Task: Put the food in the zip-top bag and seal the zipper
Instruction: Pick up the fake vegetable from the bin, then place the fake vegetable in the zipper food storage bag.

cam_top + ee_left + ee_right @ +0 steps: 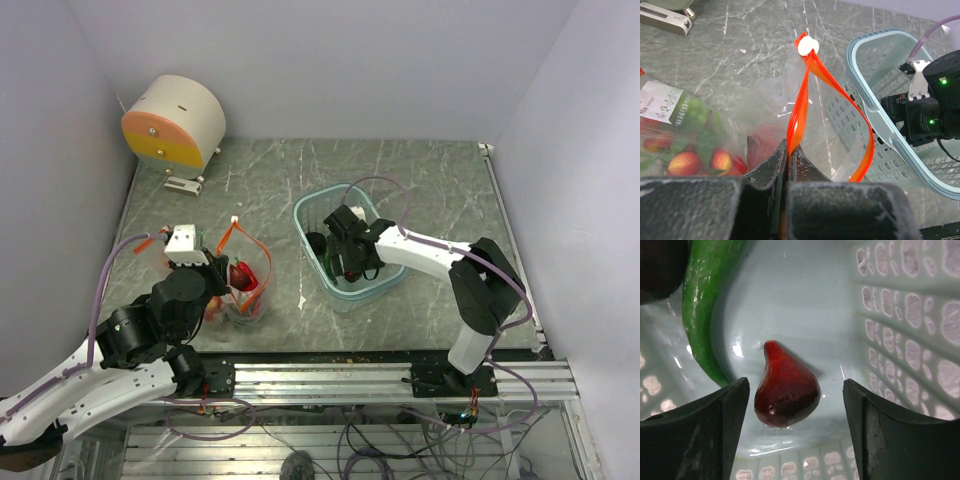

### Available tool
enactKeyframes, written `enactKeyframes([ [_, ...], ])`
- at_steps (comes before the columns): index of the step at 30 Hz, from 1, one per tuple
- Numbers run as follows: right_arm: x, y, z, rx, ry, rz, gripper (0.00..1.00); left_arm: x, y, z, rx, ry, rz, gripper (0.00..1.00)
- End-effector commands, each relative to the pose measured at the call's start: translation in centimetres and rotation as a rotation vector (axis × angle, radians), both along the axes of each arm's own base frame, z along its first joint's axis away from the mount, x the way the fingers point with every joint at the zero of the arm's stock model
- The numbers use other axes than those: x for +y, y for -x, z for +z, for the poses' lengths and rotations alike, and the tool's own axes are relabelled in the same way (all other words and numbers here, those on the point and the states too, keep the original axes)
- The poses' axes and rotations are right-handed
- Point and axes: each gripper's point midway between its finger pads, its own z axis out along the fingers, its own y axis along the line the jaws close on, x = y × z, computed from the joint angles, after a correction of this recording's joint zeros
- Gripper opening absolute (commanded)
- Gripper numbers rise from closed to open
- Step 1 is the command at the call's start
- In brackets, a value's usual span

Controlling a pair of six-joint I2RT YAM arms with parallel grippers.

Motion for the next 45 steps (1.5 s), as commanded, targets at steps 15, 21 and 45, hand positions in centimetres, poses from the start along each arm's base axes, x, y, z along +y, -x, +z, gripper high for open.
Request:
enactKeyframes([
  [15,0.8,-0.1,2.8,-0.050,-0.115,0.004,0.25,-0.4,-0.2,1.4,-0.024,0.040,-0.008,0.07],
  [21,4.5,0.2,13.3,-0.220,-0.320,0.135,0.23,-0.6,-0.1,1.6,-0.027,0.045,-0.016,0.07],
  [45,23.6,5.0,18.1,-0.390,-0.646,0.522,0.34,-2.6,-0.1,1.7,0.000,0.100,-0.077,0.07],
])
